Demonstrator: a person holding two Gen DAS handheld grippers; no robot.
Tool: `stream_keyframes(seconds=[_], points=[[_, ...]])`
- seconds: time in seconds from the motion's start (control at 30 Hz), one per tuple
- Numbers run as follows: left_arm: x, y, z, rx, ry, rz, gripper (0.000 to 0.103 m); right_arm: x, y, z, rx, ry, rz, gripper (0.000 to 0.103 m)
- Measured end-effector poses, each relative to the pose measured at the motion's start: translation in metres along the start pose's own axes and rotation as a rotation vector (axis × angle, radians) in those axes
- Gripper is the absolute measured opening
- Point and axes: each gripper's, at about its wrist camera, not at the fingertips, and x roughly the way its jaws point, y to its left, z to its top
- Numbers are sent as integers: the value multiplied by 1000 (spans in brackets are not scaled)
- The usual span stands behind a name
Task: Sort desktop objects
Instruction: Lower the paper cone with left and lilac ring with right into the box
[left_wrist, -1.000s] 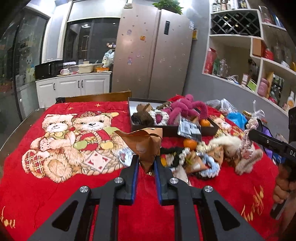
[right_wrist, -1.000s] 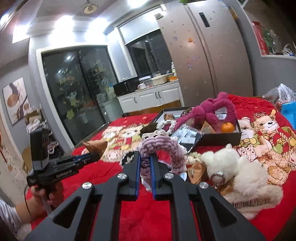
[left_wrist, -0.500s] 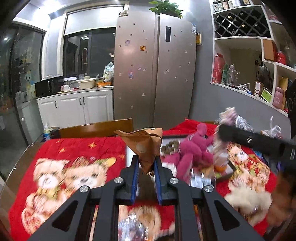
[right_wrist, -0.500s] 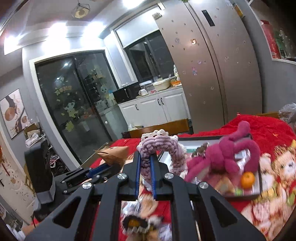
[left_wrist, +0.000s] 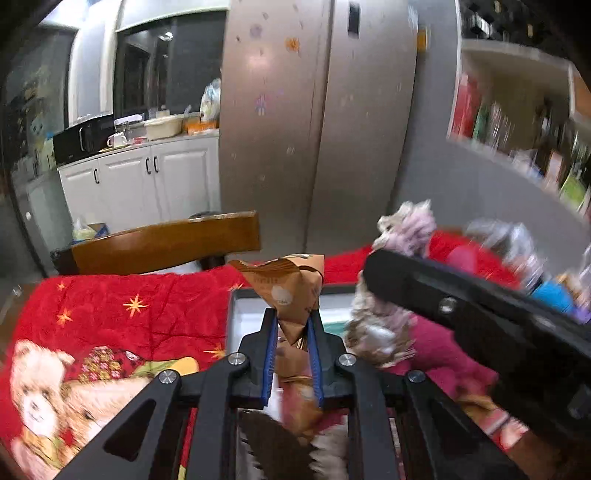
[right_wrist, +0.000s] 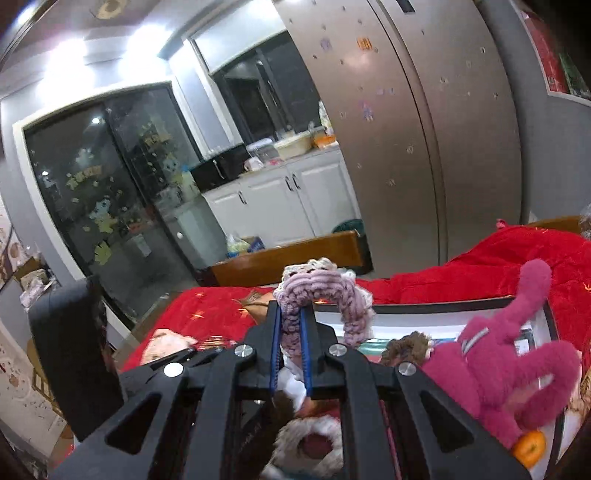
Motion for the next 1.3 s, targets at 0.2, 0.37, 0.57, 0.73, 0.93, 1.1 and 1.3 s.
stream_keyframes(seconds=[0.2, 0.37, 0.57, 0.73, 0.93, 1.1, 1.3], points=[[19, 15, -4, -11, 46, -3, 16, 29, -26, 5, 29, 39, -28, 11], [30, 20, -12, -27, 87, -6, 16, 53, -37, 2, 66, 80, -12, 11], [31, 20, -13, -38, 105, -14, 16, 63, -52, 0, 118, 91, 11, 11], [33, 22, -12, -56, 120, -24, 16, 67, -64, 1, 167, 87, 14, 12], [35, 24, -12, -64, 116, -21, 16, 68, -70, 0, 187, 85, 12, 12], [35, 23, -11, -60, 117, -13, 17, 67, -69, -2, 176, 89, 1, 13], [34, 23, -10, -52, 111, 0, 47, 67, -63, -5, 174, 93, -10, 13]])
